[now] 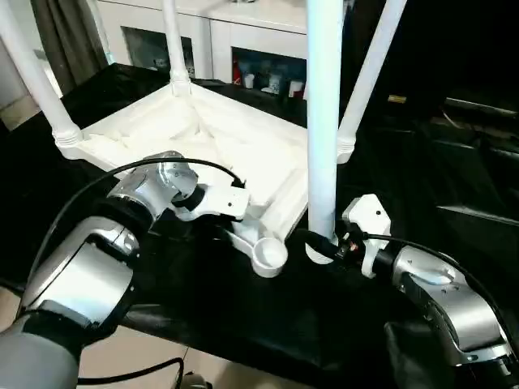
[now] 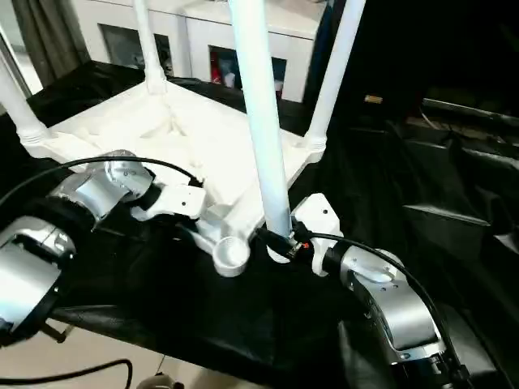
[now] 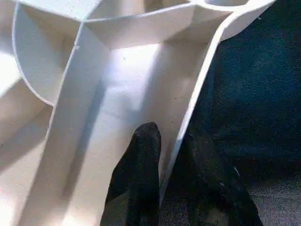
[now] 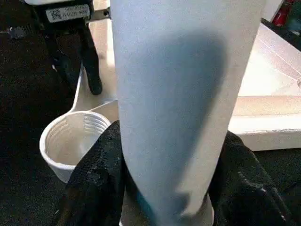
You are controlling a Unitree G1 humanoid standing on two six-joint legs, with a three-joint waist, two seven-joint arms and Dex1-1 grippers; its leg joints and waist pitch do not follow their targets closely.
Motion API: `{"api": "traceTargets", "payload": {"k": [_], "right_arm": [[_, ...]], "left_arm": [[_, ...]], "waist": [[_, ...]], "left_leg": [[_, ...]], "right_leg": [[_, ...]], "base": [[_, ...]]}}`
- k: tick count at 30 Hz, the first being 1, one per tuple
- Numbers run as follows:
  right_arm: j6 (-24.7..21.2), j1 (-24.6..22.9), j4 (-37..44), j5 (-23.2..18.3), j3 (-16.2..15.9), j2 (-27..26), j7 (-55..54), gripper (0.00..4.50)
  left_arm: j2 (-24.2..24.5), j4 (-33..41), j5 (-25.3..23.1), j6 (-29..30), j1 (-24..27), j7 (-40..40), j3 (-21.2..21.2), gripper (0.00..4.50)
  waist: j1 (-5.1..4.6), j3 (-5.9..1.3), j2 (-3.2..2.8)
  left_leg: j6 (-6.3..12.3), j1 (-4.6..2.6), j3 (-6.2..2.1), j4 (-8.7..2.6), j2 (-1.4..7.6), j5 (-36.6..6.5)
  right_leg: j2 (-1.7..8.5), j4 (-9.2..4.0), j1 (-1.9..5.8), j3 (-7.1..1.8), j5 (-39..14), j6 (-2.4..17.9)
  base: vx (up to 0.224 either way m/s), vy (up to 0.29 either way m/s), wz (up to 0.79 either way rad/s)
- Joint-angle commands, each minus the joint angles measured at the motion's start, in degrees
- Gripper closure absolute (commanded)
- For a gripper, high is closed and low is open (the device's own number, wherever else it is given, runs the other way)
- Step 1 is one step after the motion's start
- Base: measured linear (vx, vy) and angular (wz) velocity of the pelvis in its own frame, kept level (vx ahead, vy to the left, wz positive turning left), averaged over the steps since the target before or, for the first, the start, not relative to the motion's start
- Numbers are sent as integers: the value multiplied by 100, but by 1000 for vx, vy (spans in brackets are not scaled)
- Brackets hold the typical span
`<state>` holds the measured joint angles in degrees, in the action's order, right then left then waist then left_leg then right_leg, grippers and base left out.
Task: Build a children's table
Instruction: Rotate table base
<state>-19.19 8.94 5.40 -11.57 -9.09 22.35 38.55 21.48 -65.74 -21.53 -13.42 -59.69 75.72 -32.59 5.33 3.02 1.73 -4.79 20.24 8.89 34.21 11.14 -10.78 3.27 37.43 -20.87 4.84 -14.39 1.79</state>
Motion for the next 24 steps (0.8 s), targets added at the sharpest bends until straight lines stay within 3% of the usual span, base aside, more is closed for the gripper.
{"api": "traceTargets", "payload": {"k": [1, 5, 9, 11, 14, 18, 19, 20, 22, 24], "right_arm": [[13, 26, 62, -3, 34, -12, -37, 259], [20, 36, 46, 8, 63, -47, -112, 259], [14, 30, 52, -48, 155, -86, -171, 259], [12, 28, 52, -52, 189, -107, -200, 259], [-45, 45, 26, -132, 290, -211, -310, 259], [-57, 103, -54, -128, 346, -293, -466, 259], [-44, 154, -122, -111, 388, -343, -563, 259], [-66, 199, -176, -123, 439, -381, -628, 259], [-93, 259, -245, -135, 497, -418, -697, 259], [-105, 326, -317, -130, 545, -441, -737, 259]], "left_arm": [[-29, -203, -143, 397, 38, -677, 13, 395], [-120, -229, -101, 865, 120, -1107, 142, 404], [-346, -209, 370, 1795, 200, -1055, 628, 408], [-449, -143, 595, 2146, 234, -969, 872, 409], [-579, 294, 1012, 2473, 481, -800, 1196, 420], [-646, 1039, 1307, 1963, 1044, -798, 1383, 435], [-557, 1244, 1062, 1474, 1294, -1147, 1222, 448], [-512, 1245, 944, 1149, 1397, -1269, 1130, 448], [-479, 1197, 827, 912, 1481, -1401, 1046, 448], [-454, 1190, 717, 882, 1570, -1540, 986, 448]], "waist": [[41, -349, -42], [18, -334, -35], [-17, -324, -23], [-12, -339, -37], [-23, -371, -48], [4, -406, -63], [0, -408, -73], [-13, -407, -38], [-14, -376, -61], [-16, -321, -57]], "left_leg": [[222, -7, -68, -368, 233, -659], [188, 9, -67, -382, 217, -768], [185, 1, -34, -369, 185, -769], [234, -10, -28, -362, 193, -718], [336, -3, -30, -357, 215, -530], [516, -4, -29, -343, 250, -326], [517, -11, -31, -345, 263, -377], [517, -28, -17, -350, 266, -448], [438, -32, -11, -368, 244, -642], [257, -66, -5, -406, 251, -967]], "right_leg": [[582, -497, 359, -394, 335, 1239], [567, -541, 360, -391, -144, 1142], [544, -580, 332, -403, -464, 1063], [543, -574, 313, -419, -346, 1158], [542, -506, 313, -421, 269, 1356], [559, -434, 320, -430, 993, 1531], [557, -435, 306, -431, 1063, 1506], [549, -444, 295, -430, 1030, 1500], [546, -495, 290, -429, 606, 1382], [553, -580, 255, -436, -255, 1170]], "base": [[0, 0, 0], [0, 0, 0], [0, 0, 0], [0, 0, 0], [0, 0, 0], [0, 0, 0], [0, 0, 0], [0, 0, 0], [0, 0, 0], [0, 0, 0]]}}
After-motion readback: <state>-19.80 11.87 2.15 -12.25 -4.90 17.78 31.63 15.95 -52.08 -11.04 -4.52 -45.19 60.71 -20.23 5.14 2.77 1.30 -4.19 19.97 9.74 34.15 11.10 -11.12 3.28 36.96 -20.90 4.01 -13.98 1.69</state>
